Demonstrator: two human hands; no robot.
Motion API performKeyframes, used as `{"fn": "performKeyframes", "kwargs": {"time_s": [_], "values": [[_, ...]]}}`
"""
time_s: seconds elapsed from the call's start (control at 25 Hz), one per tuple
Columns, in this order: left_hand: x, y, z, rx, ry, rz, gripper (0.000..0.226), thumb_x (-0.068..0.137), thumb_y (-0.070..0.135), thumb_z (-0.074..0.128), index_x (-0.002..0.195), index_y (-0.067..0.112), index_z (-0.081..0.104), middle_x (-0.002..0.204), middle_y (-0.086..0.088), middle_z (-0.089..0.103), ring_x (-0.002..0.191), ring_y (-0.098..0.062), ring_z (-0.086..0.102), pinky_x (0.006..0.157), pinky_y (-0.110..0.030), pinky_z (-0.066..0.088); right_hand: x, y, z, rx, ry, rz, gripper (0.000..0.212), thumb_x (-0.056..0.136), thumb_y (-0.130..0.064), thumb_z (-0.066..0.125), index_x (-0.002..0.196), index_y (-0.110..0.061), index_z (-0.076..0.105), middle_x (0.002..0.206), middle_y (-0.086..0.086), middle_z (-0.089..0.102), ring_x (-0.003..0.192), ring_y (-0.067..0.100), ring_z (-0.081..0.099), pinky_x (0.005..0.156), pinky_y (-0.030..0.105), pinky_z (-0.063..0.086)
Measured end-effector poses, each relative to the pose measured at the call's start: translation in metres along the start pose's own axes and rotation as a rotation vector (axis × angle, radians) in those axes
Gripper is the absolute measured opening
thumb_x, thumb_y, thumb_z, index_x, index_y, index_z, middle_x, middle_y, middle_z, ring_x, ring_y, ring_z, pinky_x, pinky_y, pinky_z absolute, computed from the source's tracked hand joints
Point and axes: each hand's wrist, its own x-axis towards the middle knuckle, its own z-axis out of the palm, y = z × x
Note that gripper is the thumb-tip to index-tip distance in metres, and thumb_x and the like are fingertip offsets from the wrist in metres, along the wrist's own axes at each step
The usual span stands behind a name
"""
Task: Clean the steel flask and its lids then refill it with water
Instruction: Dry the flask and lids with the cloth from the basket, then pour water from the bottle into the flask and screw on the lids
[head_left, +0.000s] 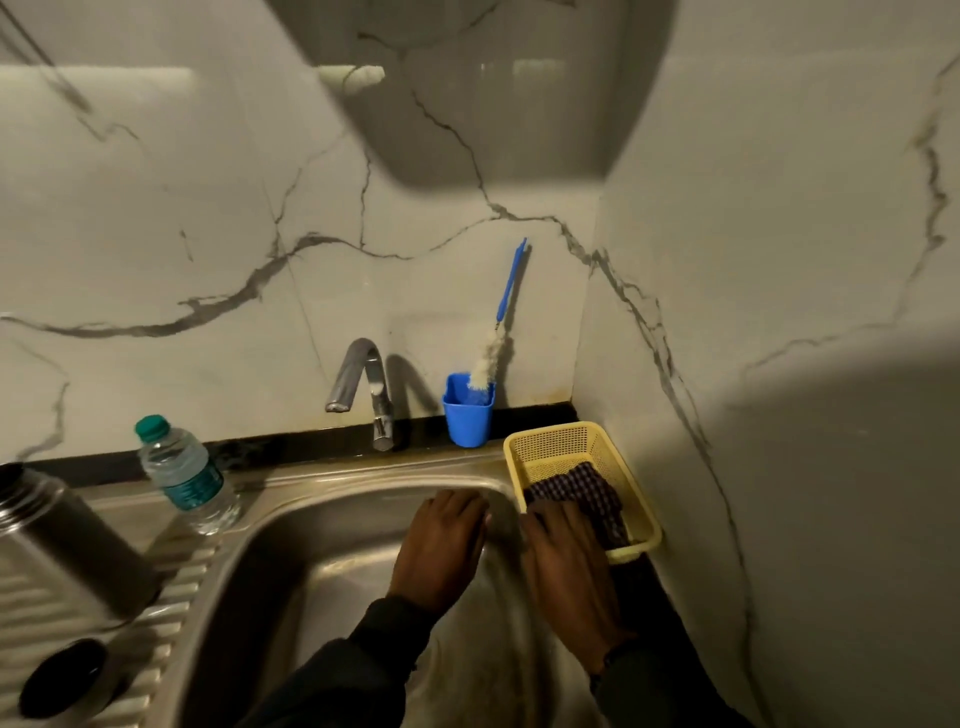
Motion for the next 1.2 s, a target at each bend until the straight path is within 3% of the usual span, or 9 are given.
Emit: {"fn": "performKeyframes", "kwargs": {"time_s": [0.08,0.16,0.4,0.48,0.64,0.72,0.84,1.0,1.2], "values": [[-0.025,-0.016,-0.005,0.041,-0.012,-0.069,0.022,0.093,0.031,0.046,0.092,0.022,0.066,0.092,0.004,0.065,0.08,-0.017,0.06,0.069,-0.028,0.044,-0.01,-0.017,0.012,0.034,-0.01,-0.075,0.025,0.078,-0.023,0.058,0.1,-0.018,0.069,0.101,0.004,0.067,0.093,0.022,0.063,0.079,0.036,0.056],[-0.051,-0.031,-0.014,0.074,-0.012,-0.15,0.023,0.09,0.03,0.045,0.084,0.022,0.066,0.084,0.004,0.063,0.072,-0.018,0.06,0.062,-0.029,0.045,-0.017,-0.032,0.027,0.089,-0.041,-0.104,0.034,0.068,-0.018,0.074,0.101,-0.02,0.069,0.101,0.0,0.066,0.093,0.02,0.063,0.077,0.032,0.056],[-0.117,-0.065,-0.039,0.032,0.016,-0.4,0.003,0.086,0.017,0.066,0.087,0.02,0.067,0.087,0.002,0.064,0.075,-0.021,0.063,0.061,-0.035,0.05,-0.02,-0.077,0.059,0.156,-0.173,-0.184,0.029,0.064,-0.015,0.077,0.089,-0.027,0.068,0.085,-0.009,0.065,0.078,0.012,0.063,0.066,0.029,0.057],[-0.134,-0.072,-0.053,0.011,0.058,-0.468,0.009,0.085,0.015,0.07,0.091,0.022,0.066,0.09,0.003,0.065,0.078,-0.019,0.063,0.065,-0.032,0.049,-0.018,-0.097,0.063,0.186,-0.212,-0.193,0.031,0.062,-0.016,0.081,0.088,-0.028,0.069,0.083,-0.011,0.067,0.076,0.009,0.064,0.066,0.026,0.057],[-0.154,-0.093,-0.088,-0.029,0.225,-0.518,0.015,0.085,0.015,0.069,0.1,0.019,0.067,0.095,-0.001,0.067,0.083,-0.016,0.062,0.07,-0.023,0.046,0.001,-0.145,0.069,0.343,-0.28,-0.238,0.026,0.092,-0.019,0.055,0.116,-0.024,0.063,0.113,-0.007,0.064,0.104,0.013,0.058,0.092,0.027,0.048],[-0.152,-0.104,-0.107,-0.094,0.288,-0.566,0.021,0.091,0.022,0.061,0.111,0.018,0.064,0.105,-0.003,0.066,0.092,-0.016,0.062,0.078,-0.022,0.046,0.018,-0.167,0.07,0.498,-0.244,-0.243,0.028,0.097,-0.023,0.046,0.122,-0.025,0.058,0.121,-0.007,0.059,0.112,0.011,0.052,0.098,0.024,0.041],[-0.134,-0.126,-0.134,-0.131,0.333,-0.631,0.031,0.094,0.018,0.062,0.125,0.016,0.058,0.121,-0.004,0.062,0.106,-0.019,0.061,0.089,-0.028,0.049,0.05,-0.2,0.065,0.619,-0.203,-0.243,0.025,0.097,-0.022,0.048,0.121,-0.022,0.058,0.12,-0.004,0.059,0.112,0.009,0.051,0.099,0.023,0.04],[-0.099,-0.159,-0.161,-0.038,0.396,-0.607,0.039,0.088,0.007,0.069,0.124,0.003,0.055,0.122,-0.016,0.061,0.11,-0.029,0.062,0.094,-0.041,0.054,0.081,-0.23,0.061,0.671,-0.196,-0.223,0.026,0.096,-0.016,0.051,0.121,-0.017,0.059,0.118,0.0,0.061,0.109,0.012,0.054,0.099,0.027,0.043],[-0.062,-0.194,-0.17,0.007,0.387,-0.781,0.075,0.086,0.022,0.076,0.143,-0.004,0.035,0.145,-0.024,0.041,0.135,-0.036,0.041,0.113,-0.043,0.038,0.099,-0.239,0.059,0.665,-0.175,-0.217,0.023,0.096,-0.017,0.052,0.118,-0.018,0.06,0.111,-0.001,0.061,0.099,0.009,0.051,0.087,0.019,0.036]]}}
